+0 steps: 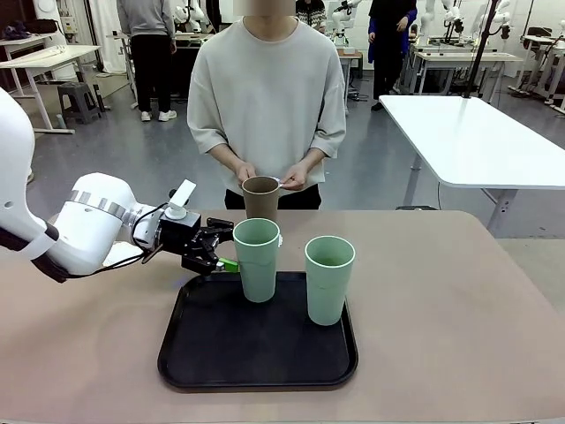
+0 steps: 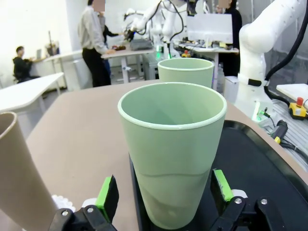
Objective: Place coasters on the table and set cups on them.
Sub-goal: Take one Reusable plastic cup from the Flat Tray and place it on a coaster set by the human.
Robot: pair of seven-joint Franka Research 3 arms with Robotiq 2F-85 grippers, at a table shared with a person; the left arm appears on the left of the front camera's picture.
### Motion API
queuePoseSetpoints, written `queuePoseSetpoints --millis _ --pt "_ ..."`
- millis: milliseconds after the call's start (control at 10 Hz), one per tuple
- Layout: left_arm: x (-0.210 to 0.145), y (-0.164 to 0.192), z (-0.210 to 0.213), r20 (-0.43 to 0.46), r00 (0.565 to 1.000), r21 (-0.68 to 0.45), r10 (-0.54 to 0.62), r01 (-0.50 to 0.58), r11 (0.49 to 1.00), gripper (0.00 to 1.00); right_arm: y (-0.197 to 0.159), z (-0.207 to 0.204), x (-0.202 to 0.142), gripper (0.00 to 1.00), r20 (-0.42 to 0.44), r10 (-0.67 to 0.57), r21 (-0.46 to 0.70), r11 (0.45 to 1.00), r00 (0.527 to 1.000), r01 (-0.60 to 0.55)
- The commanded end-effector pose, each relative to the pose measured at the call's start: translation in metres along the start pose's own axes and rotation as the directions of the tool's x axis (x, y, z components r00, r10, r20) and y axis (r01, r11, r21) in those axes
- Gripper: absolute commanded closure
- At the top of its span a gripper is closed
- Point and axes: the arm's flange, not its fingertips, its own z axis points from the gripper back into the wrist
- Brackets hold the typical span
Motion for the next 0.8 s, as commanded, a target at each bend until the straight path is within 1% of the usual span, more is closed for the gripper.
queuePoseSetpoints --millis 0,700 --pt "-0.001 0.006 -0.004 -0.009 1.0 0.013 0.011 -0.011 1.0 0.0 0.001 0.0 0.0 0.0 0.005 0.006 0.018 1.0 1.0 -0.006" --pt "-0.012 0.012 -0.023 -0.027 0.999 -0.023 0.021 -0.021 1.0 0.0 0.001 0.0 0.0 0.0 0.005 0.006 0.018 1.0 1.0 -0.006"
